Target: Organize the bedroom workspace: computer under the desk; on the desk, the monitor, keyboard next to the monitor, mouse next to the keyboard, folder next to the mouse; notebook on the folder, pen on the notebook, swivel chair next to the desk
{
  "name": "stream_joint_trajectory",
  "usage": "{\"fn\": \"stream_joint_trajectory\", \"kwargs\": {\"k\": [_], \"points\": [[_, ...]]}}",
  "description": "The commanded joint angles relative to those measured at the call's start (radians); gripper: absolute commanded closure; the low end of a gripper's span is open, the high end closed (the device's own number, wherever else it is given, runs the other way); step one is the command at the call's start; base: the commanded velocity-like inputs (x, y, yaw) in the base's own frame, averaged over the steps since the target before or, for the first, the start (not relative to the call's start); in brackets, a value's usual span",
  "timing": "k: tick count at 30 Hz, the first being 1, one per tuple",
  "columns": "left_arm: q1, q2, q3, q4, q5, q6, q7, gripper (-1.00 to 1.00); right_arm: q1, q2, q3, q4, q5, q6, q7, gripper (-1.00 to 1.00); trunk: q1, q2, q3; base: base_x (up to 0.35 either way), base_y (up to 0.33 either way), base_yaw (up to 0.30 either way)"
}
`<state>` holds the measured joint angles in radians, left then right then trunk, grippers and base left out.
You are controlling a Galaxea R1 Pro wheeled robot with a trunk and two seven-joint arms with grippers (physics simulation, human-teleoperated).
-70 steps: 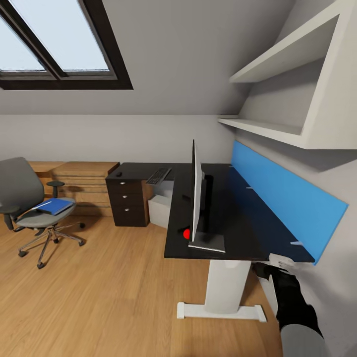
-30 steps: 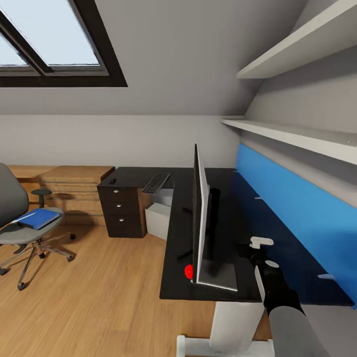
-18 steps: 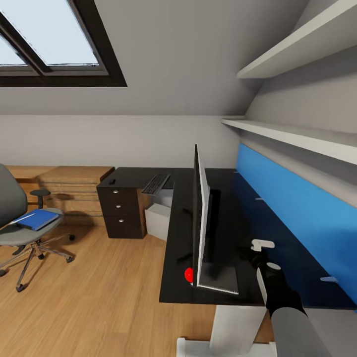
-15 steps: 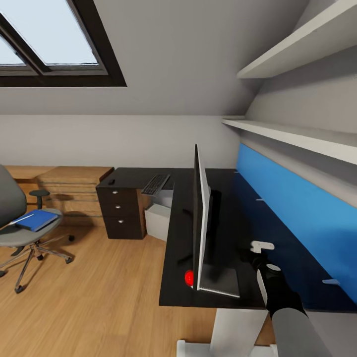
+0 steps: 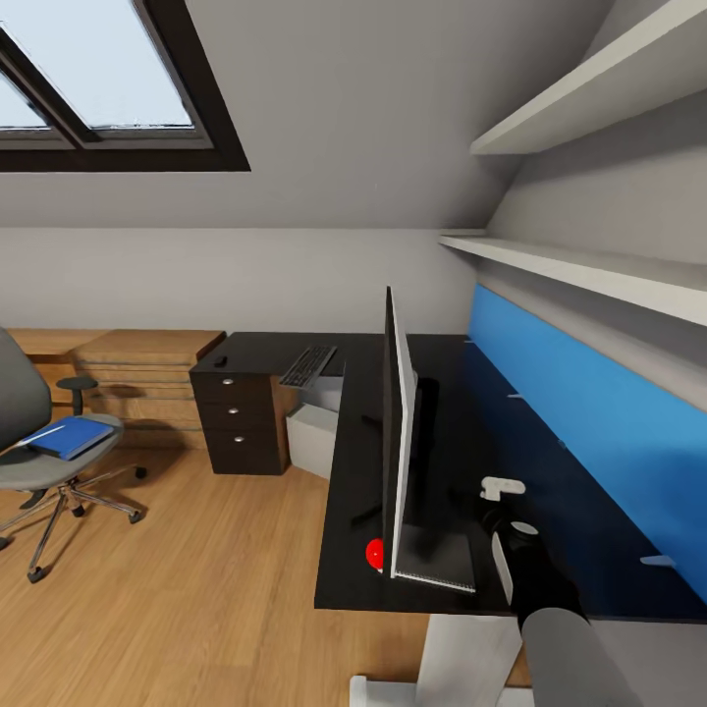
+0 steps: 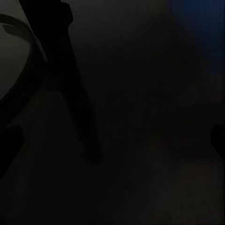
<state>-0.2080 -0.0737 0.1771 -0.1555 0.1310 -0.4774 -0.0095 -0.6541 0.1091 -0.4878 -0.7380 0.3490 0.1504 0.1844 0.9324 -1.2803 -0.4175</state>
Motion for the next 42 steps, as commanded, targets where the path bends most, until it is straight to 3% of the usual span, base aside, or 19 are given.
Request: {"fn": "stream_joint_trajectory", "kwargs": {"k": [1, 15, 31, 42], "points": [[-0.001, 0.000, -0.002, 0.001, 0.009, -0.003, -0.001, -1.00, -0.001, 0.002, -0.007, -0.008, 0.011, 0.002, 0.010, -1.00, 0.000, -0.001, -0.001, 0.000, 0.000, 0.000], [-0.001, 0.002, -0.001, 0.001, 0.009, -0.004, 0.001, -1.00, -0.001, 0.003, -0.008, -0.026, 0.015, -0.001, 0.007, -1.00, 0.000, -0.001, -0.001, 0.000, 0.000, 0.000], [-0.001, 0.007, -0.001, 0.001, 0.009, -0.006, 0.002, -1.00, -0.001, 0.000, -0.008, -0.005, 0.016, 0.083, 0.004, -1.00, 0.000, -0.001, -0.001, 0.000, 0.000, 0.000], [-0.001, 0.008, -0.001, 0.001, 0.010, -0.006, 0.002, -1.00, 0.000, -0.015, -0.009, -0.003, 0.016, 0.087, 0.005, -1.00, 0.000, -0.001, -0.001, 0.000, 0.000, 0.000]]}}
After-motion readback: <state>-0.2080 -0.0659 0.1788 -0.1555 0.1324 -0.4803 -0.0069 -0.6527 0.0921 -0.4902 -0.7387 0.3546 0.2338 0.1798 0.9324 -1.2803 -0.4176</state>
